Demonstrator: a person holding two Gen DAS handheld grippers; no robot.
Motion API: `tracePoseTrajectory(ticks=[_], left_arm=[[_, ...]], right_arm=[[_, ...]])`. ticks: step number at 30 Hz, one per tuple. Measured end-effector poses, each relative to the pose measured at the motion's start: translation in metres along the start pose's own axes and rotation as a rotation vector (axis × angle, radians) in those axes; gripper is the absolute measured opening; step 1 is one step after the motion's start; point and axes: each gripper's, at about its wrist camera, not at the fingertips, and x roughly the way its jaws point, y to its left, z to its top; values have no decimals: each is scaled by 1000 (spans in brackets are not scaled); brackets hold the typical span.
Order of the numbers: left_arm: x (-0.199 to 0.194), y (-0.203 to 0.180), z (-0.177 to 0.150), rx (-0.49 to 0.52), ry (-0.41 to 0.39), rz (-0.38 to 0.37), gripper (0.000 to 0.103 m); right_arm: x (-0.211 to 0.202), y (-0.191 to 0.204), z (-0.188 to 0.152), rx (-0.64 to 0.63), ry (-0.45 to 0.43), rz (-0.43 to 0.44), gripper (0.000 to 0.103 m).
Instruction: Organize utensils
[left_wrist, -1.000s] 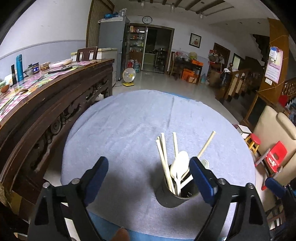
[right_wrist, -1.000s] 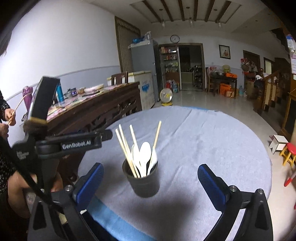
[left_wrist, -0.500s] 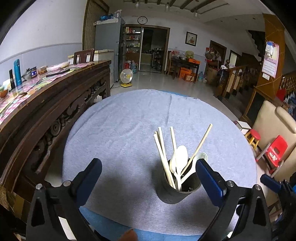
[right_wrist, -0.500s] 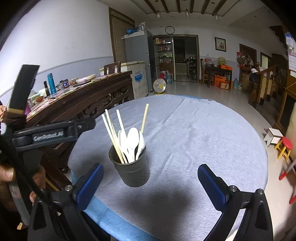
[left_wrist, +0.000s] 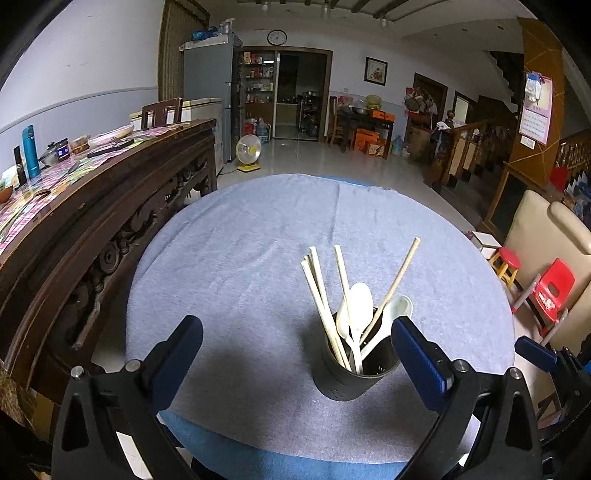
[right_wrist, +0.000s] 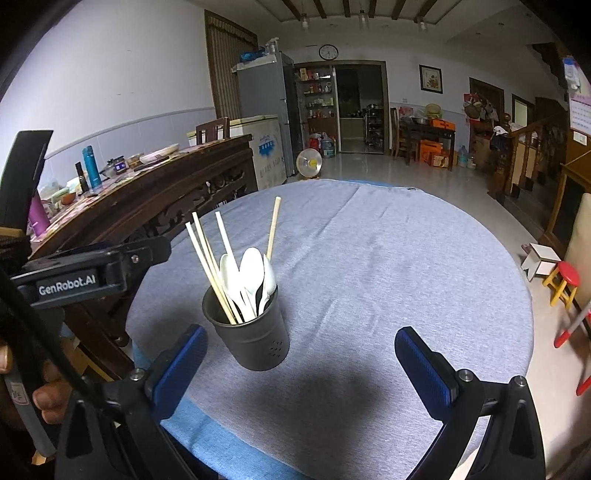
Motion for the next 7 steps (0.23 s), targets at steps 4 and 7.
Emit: tracePoseTrajectory(ticks=[4,7], left_arm=[[-1,-1,-1,6,-1,-9,101],[0,-2,-1,10,6,-14,101]], right_arm=[[1,1,-1,6,3,3,103],[2,1,-1,9,6,2,103]])
